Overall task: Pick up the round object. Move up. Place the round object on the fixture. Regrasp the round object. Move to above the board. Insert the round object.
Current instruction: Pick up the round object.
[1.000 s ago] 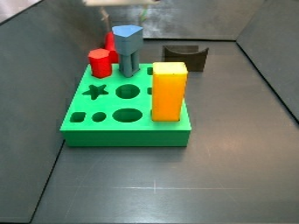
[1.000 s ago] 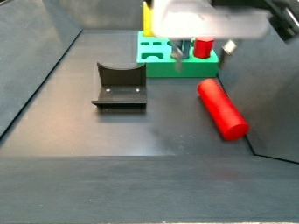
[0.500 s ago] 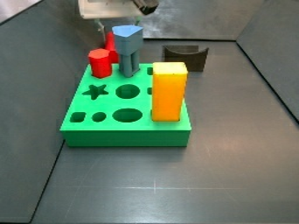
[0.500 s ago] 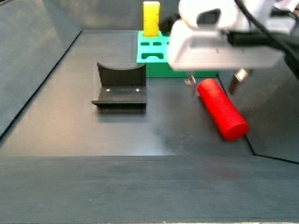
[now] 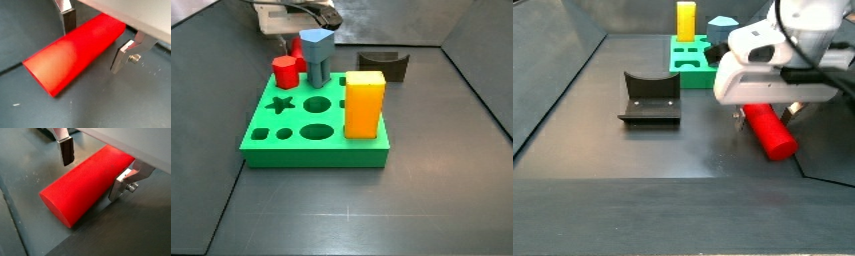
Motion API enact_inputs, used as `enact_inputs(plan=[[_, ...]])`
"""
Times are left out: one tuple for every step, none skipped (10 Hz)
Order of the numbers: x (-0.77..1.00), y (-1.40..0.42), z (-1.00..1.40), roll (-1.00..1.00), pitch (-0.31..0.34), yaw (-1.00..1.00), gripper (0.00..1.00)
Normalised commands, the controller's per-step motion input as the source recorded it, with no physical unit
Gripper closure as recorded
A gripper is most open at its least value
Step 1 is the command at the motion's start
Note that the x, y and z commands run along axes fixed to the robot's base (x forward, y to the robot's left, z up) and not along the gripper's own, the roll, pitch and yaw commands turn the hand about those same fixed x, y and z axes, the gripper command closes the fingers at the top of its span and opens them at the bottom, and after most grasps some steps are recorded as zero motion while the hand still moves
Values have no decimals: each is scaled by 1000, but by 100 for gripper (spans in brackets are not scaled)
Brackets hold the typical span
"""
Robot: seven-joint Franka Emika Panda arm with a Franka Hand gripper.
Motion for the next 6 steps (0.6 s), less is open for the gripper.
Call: enact_inputs(plan=[[57,0,-477,0,-34,0,0],[0,0,-311,-37,-47,0,0],[0,0,-129,-101,-79,0,0],[0,0,-211,-101,-73,0,0],[34,0,-266,-81,-63,0,0],[0,-46,-157,0,-30,0,0]])
